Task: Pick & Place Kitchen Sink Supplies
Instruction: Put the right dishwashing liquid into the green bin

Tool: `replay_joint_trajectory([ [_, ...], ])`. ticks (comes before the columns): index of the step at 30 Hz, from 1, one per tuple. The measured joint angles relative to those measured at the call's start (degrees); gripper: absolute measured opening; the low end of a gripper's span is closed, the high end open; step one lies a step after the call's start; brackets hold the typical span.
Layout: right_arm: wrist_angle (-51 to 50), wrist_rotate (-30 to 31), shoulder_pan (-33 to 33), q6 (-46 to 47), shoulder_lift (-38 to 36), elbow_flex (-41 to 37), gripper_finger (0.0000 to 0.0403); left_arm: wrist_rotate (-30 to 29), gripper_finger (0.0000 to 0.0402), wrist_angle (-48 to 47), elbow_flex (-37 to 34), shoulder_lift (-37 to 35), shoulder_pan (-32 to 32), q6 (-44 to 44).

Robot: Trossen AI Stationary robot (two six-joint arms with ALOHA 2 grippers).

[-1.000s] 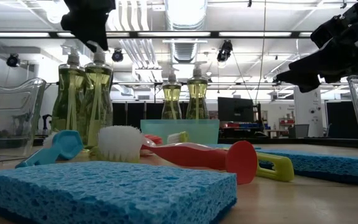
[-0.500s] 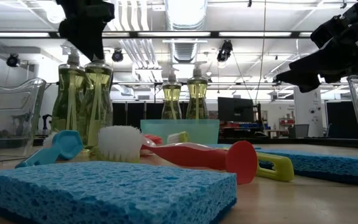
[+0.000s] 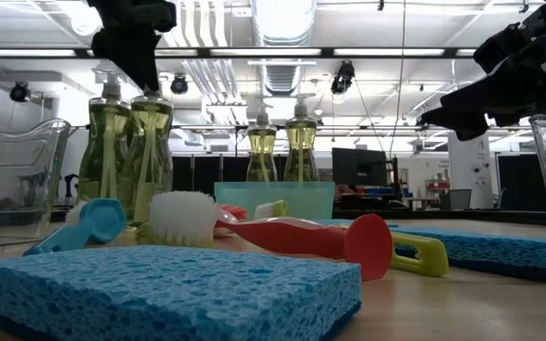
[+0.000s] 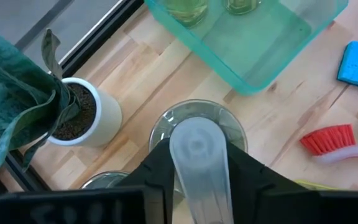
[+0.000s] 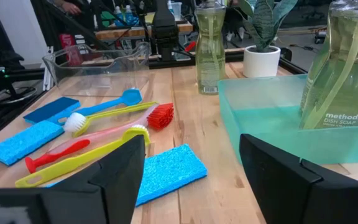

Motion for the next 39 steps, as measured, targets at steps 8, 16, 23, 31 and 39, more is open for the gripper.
replay_joint_trajectory([
  [8,0.0,0.0,0.0,0.0,0.0,0.0,0.0254,-0.3,0.0091,0.4,0.1,-0.5,0.0,0.4],
  [16,0.0,0.0,0.0,0.1,0.0,0.0,0.0266,-0.9,0.0090,1.8,3.0,-1.0,0.0,1.3],
  [23,0.0,0.0,0.0,0.0,0.0,0.0,0.0272,-1.0,0.0088,3.5,5.2,-1.0,0.1,2.6],
  [31,0.0,0.0,0.0,0.1,0.0,0.0,0.0262,-0.6,0.0087,8.3,9.0,-0.7,0.2,4.5],
  [39,0.0,0.0,0.0,0.1,0.0,0.0,0.0252,0.9,0.0084,12.3,12.2,2.4,0.4,6.7],
])
